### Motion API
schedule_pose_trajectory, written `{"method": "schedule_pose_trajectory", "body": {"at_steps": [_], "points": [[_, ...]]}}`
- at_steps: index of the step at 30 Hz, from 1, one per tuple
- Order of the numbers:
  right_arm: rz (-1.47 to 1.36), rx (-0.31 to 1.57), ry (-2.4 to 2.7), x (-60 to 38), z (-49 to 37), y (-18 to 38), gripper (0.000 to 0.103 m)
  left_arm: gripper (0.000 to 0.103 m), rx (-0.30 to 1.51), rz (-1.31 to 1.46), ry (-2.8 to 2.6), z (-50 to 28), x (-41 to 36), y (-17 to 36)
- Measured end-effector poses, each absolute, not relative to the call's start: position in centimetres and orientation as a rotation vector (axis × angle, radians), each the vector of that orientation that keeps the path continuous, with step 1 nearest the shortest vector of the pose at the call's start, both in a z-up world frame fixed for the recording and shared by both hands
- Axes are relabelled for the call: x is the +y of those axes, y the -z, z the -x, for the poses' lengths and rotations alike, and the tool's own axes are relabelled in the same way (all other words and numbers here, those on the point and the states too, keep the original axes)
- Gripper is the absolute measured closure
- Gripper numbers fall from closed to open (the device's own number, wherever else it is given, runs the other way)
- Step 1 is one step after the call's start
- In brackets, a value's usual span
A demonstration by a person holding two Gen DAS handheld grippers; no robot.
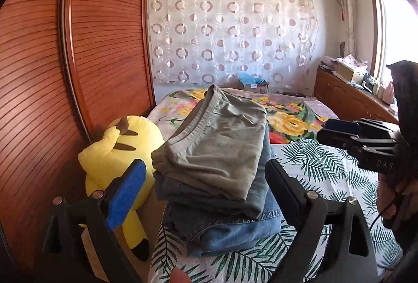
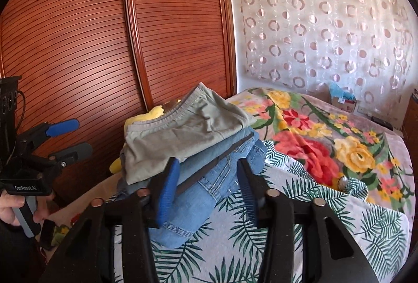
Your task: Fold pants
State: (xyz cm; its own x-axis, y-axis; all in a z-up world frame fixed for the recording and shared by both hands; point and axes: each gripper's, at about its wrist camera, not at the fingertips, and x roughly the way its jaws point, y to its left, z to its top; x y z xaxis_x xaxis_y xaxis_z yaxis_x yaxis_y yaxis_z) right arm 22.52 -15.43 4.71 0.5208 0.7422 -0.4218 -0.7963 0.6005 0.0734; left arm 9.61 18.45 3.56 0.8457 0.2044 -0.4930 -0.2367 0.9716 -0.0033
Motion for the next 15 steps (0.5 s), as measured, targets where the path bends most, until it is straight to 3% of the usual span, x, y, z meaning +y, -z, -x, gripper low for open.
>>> {"method": "schedule_pose_trajectory", "body": {"at_steps": [5,15], "points": [[0.128,0.427,-0.911,-16.0,-21.3,-4.3,0.042,0.010,0.524,0.067,-0.238,-9.4,18.2,-3.0],[0.117,0.432,-0.836,-17.1,-19.1,-4.0,0.040,0.010,0.516,0.074,-0.195,-8.4,16.8,-2.8]]}}
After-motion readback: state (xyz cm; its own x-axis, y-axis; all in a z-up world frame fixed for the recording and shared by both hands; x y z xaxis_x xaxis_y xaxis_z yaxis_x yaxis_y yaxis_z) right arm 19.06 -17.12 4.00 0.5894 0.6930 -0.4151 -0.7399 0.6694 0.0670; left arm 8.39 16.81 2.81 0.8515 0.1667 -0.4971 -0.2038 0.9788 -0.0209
